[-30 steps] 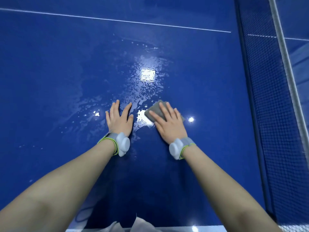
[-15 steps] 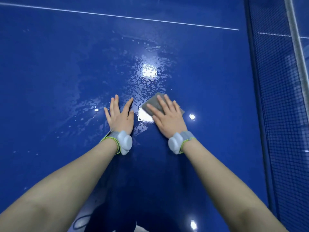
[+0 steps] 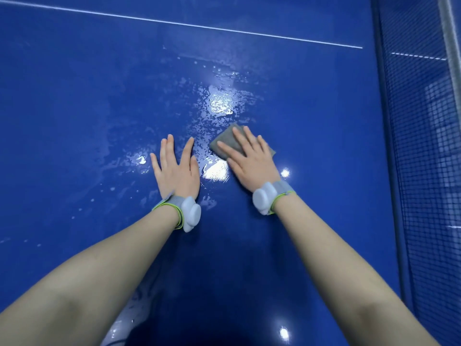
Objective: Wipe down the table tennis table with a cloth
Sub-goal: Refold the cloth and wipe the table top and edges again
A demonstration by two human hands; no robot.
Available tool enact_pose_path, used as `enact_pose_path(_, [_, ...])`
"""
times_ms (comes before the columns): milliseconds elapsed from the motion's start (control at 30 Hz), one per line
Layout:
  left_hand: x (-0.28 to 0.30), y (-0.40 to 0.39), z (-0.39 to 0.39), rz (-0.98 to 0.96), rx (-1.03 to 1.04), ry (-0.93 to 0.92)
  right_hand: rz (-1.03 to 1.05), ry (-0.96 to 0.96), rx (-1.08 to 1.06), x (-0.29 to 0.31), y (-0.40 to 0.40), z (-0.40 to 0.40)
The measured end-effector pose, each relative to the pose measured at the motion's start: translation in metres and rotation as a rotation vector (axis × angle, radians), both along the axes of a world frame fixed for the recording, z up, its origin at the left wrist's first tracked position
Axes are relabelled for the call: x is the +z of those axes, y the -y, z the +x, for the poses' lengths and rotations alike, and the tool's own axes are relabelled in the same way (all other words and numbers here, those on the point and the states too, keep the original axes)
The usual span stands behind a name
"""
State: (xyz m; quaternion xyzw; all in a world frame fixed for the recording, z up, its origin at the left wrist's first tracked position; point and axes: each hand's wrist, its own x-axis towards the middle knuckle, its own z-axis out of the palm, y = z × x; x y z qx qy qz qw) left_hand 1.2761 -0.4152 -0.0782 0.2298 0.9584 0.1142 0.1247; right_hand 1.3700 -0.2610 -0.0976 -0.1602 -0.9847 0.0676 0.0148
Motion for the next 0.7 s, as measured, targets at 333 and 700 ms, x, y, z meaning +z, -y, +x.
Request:
enact_pose_path(333, [-0.007,-0.017,-0.025,-0.054,-0.096,-0.079,-0.124,0.160,-0.392,0.009,-0.022,-0.042])
enact_pose_path(700, [-0.010,-0.031,-0.040,0.008,-0.099,-0.121,-0.083,0.141,-0.519,0.004,-0.082,-0.065])
